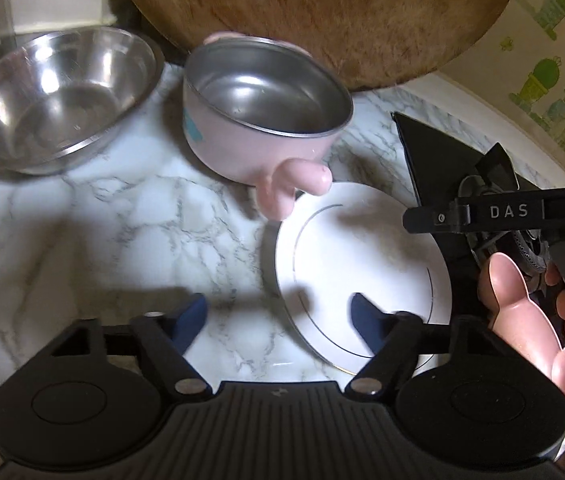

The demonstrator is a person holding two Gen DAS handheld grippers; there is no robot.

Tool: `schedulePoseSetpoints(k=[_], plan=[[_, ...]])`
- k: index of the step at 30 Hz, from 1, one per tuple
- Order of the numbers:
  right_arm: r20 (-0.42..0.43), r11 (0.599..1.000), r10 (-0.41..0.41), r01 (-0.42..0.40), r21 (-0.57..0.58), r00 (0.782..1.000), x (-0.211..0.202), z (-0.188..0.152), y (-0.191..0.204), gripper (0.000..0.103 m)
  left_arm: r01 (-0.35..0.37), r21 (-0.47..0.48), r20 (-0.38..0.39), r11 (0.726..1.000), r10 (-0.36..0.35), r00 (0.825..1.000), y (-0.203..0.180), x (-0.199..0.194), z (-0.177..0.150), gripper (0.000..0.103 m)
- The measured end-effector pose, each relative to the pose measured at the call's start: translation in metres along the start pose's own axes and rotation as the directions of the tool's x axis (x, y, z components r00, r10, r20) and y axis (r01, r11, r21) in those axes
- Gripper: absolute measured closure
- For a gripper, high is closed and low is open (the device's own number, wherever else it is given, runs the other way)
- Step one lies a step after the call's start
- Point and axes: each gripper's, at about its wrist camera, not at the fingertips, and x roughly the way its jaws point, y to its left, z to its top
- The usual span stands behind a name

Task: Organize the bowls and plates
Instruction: 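Close both grippers on the small white floral plate rim and lift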

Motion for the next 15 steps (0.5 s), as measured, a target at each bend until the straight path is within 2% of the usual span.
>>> schedulePoseSetpoints(k=[3,7,9,13,15], plan=[[-0.012,1.0,0.029,-0.029,-0.003,1.0,0.002,0.005,-0.002,0.052,0.019,-0.032,-0.033,0.999,-0.02,0.999,0.002,0.008,0.002,0.031],[-0.023,0.999,0.038,-0.039,-0.027,0.999,0.001,0.007,-0.001,0.054,0.041,-0.064,-0.036,0.997,-0.043,0.998,0.005,0.01,0.004,0.033],[-0.05,0.999,0.03,-0.031,-0.037,0.998,0.007,0.008,-0.002,0.057,0.066,-0.077,-0.053,0.995,-0.07,0.996,0.006,0.011,0.006,0.044],[-0.053,0.999,0.033,-0.035,-0.032,0.998,0.007,0.007,-0.004,0.064,0.088,-0.097,-0.054,0.991,-0.094,0.994,0.01,0.012,0.007,0.05],[-0.069,0.998,0.057,-0.059,-0.022,0.996,0.007,0.007,-0.006,0.067,0.115,-0.122,-0.065,0.986,-0.124,0.99,0.014,0.014,0.008,0.062]])
